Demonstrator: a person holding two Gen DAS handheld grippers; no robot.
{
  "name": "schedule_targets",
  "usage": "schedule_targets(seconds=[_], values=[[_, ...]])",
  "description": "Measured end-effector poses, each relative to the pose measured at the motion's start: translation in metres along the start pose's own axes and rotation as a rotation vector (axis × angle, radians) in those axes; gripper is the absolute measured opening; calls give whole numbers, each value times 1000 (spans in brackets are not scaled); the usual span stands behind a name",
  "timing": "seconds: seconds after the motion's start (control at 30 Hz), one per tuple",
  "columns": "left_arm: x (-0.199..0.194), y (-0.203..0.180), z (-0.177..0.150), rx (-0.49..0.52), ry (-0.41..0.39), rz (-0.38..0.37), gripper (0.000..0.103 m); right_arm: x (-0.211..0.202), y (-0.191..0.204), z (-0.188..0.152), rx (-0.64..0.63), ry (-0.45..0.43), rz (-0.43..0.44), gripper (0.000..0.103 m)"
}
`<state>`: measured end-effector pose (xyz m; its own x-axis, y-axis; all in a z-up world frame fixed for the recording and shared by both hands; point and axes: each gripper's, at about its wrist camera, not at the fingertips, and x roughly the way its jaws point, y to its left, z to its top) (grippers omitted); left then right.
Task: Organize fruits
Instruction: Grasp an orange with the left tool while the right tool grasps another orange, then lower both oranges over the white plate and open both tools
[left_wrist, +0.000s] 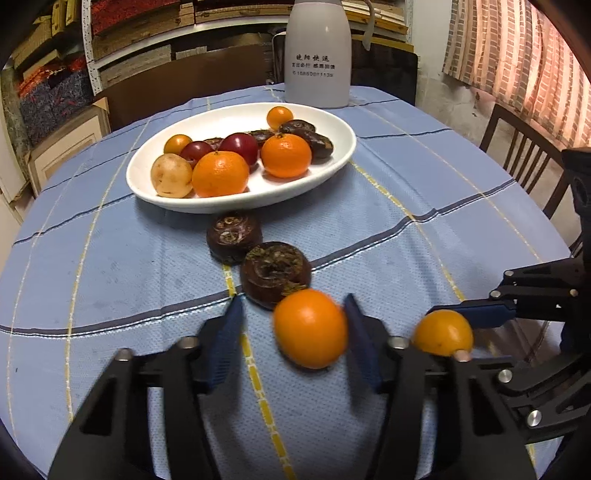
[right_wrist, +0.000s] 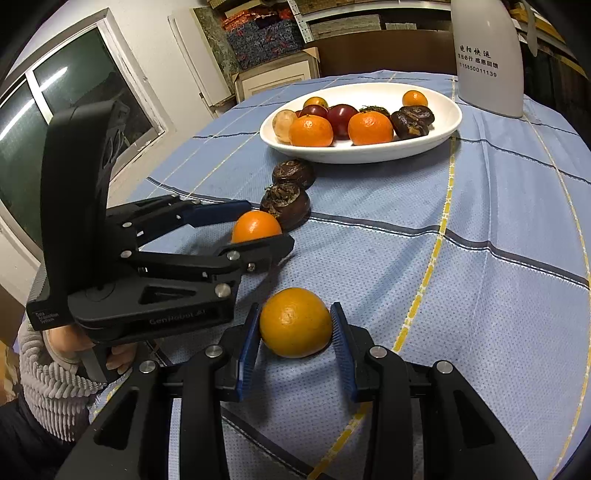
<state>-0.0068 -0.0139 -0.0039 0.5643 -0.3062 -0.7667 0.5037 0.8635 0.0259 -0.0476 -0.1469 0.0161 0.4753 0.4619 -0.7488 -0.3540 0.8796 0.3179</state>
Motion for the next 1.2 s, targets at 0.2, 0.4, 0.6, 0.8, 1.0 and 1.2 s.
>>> schedule_targets(seconds=[0.2, 0.4, 0.6, 0.8, 1.0, 1.2], values=[[2, 3, 1, -21, 7, -26, 39, 0, 0, 0, 0, 0, -1, 38], [-12, 12, -2, -73, -27, -47, 38, -8, -9, 0, 48, -37, -4, 38], [-27, 36, 31, -80, -73, 21, 38, -25, -14, 23, 14, -91, -89, 38], [-21, 84, 103, -170, -106, 44, 38, -42, -28, 112, -1, -207, -192, 38], [43, 114, 166, -193, -50, 66, 38, 30, -57, 192, 30, -164, -236, 38], [109, 139, 194, -222, 2, 49, 38, 94, -72, 227, 3, -84, -249, 38]])
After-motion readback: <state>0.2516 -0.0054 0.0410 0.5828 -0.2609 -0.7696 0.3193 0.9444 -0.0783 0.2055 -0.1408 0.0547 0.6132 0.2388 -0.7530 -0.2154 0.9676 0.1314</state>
